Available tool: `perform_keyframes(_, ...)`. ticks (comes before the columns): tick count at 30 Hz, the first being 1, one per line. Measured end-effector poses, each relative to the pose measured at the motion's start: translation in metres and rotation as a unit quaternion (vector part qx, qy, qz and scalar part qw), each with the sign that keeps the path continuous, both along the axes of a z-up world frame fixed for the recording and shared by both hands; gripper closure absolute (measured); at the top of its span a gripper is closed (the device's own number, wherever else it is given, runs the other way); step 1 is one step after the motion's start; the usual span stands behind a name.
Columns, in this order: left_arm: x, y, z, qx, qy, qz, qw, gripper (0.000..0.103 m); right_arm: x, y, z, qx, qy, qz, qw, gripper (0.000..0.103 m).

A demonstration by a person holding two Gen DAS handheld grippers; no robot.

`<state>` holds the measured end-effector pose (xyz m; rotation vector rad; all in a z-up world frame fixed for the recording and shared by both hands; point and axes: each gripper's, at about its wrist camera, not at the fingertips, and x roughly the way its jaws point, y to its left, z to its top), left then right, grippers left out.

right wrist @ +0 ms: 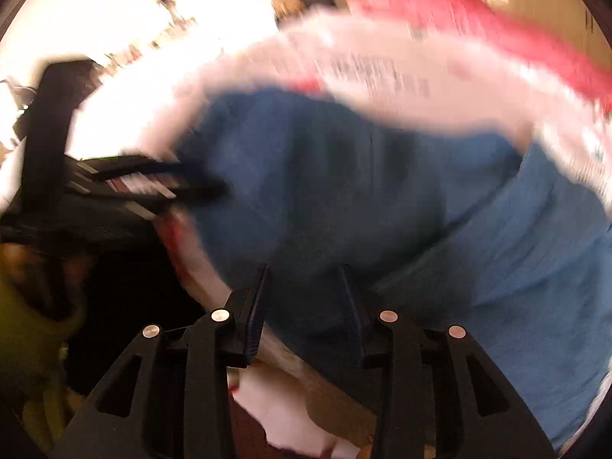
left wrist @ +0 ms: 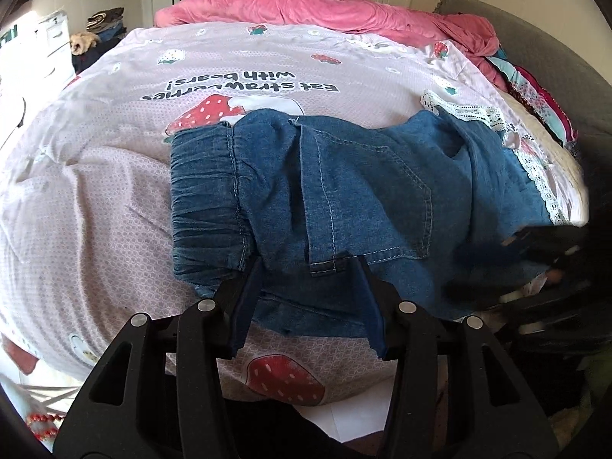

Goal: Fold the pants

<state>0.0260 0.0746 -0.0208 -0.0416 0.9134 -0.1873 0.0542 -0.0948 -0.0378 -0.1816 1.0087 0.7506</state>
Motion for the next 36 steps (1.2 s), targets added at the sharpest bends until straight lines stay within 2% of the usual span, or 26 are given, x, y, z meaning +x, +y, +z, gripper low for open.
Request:
perform_keyframes(2,0.0,-0.001,-0.001,0.004,0.001,0.0,1.0,0.063,0.004,-0.004,-0.009,0.018,0.004,-0.009,1.0,0.068)
perform_keyframes(6,-0.003,-0.003,0.003,0.005,-0.006,0.003,1.0,0.06,0.005,-0.016,0.005,0.047,0.008,-0.013,0.999,0.068)
perform_keyframes(8,-0.007,-0.003,0.009,-0.001,-0.01,0.004,0.9999,0.053,0.001,-0.028,0.016,0.065,-0.003,-0.019,0.998,0.065)
perform_keyframes(10,-0.013,-0.004,0.016,-0.013,-0.014,0.002,0.9998,0.046,0.002,-0.045,0.029,0.078,-0.019,-0.039,0.996,0.06)
perform_keyframes(14,-0.025,-0.009,0.037,-0.01,-0.035,-0.001,0.9993,0.044,0.007,-0.076,0.048,0.083,-0.048,-0.088,0.992,0.059)
perform_keyframes(20,-0.028,-0.031,0.058,-0.019,-0.057,-0.031,0.9977,0.04,0.015,-0.118,0.052,0.087,-0.06,-0.156,0.982,0.051)
perform_keyframes(22,-0.023,-0.044,0.057,-0.028,-0.049,-0.049,0.9972,0.04,0.014,-0.134,0.054,0.089,-0.061,-0.174,0.979,0.045)
perform_keyframes(31,0.005,-0.109,0.033,-0.06,-0.011,-0.126,0.9902,0.04,0.017,-0.166,0.056,0.089,-0.07,-0.212,0.971,0.041)
perform_keyframes(34,0.02,-0.122,0.022,-0.07,0.005,-0.138,0.9879,0.052,0.023,-0.169,0.056,0.084,-0.071,-0.218,0.97,0.041)
perform_keyframes(36,0.031,-0.131,0.014,-0.074,0.018,-0.149,0.986,0.052,0.027,-0.17,0.058,0.081,-0.071,-0.223,0.969,0.041)
